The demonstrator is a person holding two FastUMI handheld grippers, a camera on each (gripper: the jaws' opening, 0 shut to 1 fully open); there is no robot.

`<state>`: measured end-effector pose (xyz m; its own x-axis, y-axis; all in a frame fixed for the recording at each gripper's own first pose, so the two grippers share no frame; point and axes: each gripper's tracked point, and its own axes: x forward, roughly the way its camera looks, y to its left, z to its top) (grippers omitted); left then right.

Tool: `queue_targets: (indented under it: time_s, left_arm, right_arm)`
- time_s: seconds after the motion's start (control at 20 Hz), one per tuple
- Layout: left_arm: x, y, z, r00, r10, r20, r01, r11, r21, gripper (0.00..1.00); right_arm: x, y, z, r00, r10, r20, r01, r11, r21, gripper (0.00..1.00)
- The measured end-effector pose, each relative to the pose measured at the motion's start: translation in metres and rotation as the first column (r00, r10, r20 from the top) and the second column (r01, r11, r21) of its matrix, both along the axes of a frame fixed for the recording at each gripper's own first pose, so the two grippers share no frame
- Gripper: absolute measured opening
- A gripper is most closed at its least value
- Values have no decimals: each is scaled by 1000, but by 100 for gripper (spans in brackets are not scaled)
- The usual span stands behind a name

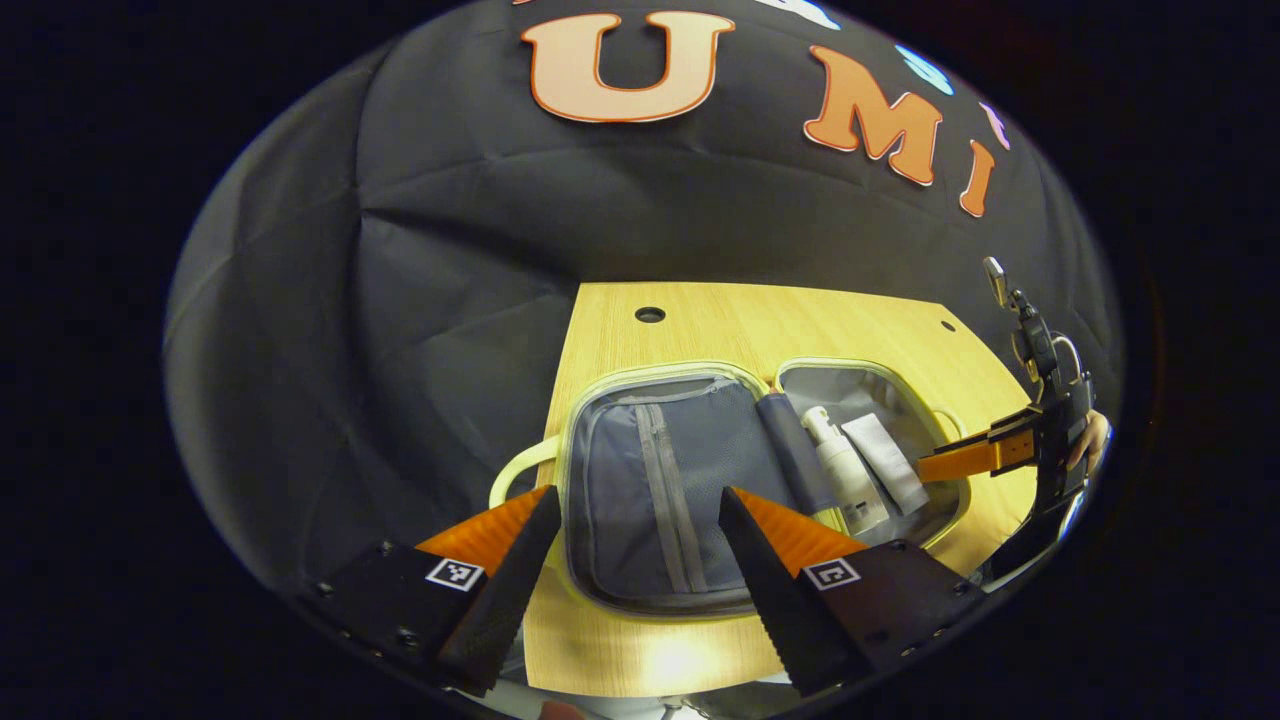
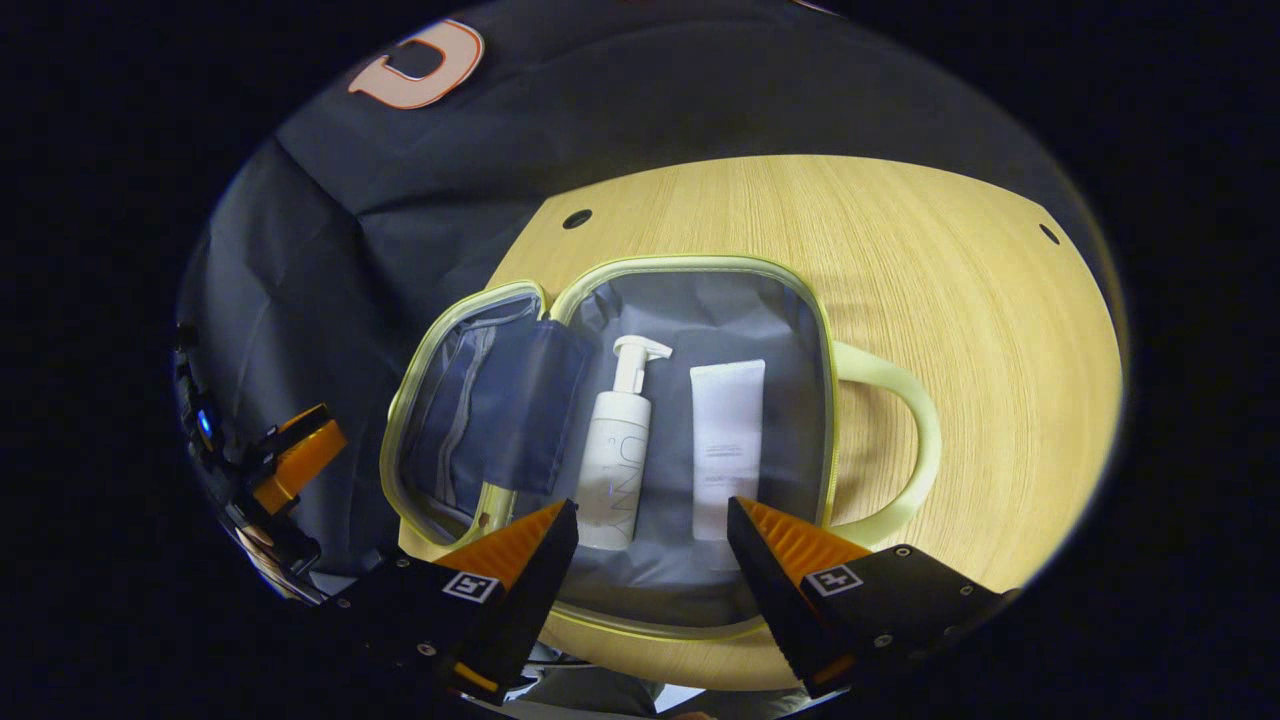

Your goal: First open the suitcase, pack the skin care products into it, and then close the suitcase.

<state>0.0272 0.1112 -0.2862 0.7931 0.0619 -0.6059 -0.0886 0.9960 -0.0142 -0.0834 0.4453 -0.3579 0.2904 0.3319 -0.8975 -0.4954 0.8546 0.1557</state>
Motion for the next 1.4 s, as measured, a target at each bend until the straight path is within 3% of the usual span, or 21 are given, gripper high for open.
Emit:
queue_targets:
  time_s: [0.25, 0.5, 0.6, 0.75, 0.95, 1.1, 1.2, 1.3, 1.35, 1.4]
  left_arm:
    - [-14, 51, -11, 995, 102, 2, -102, 991, -85, 100]
    - [-2, 114, -32, 990, 135, 43, -122, 964, -237, 99]
    - [9, 128, -49, 989, 141, 51, -116, 934, -338, 99]
    - [21, 128, -77, 992, 122, 32, -89, 853, -514, 98]
    - [42, 133, -110, 988, 155, -1, -122, 773, -622, 99]
    - [51, 126, -115, 990, 141, 3, -100, 716, -691, 98]
    - [55, 121, -116, 990, 141, -5, -102, 696, -711, 94]
    - [63, 109, -122, 992, 124, -29, -105, 675, -730, 58]
    - [65, 111, -125, 989, 143, -47, -132, 676, -725, 61]
    - [57, 116, -132, 981, 175, -80, -181, 691, -700, 40]
  right_arm:
    - [-6, 23, 40, 998, -11, 65, 4, 994, 110, 95]
    - [-12, 41, 65, 989, -45, 141, 24, 989, 144, 96]
    - [-15, 48, 67, 986, -66, 151, 42, 987, 155, 96]
    - [-22, 50, 64, 983, -90, 160, 66, 987, 148, 96]
    - [-22, 50, 63, 978, -125, 167, 100, 983, 153, 95]
    - [-19, 44, 63, 973, -158, 166, 133, 979, 152, 95]
    - [-15, 39, 63, 970, -172, 170, 148, 978, 148, 96]
    - [-12, 34, 62, 969, -183, 168, 160, 977, 143, 95]
    - [-11, 34, 63, 969, -186, 164, 162, 976, 148, 96]
    - [-10, 34, 64, 968, -189, 163, 164, 974, 154, 96]
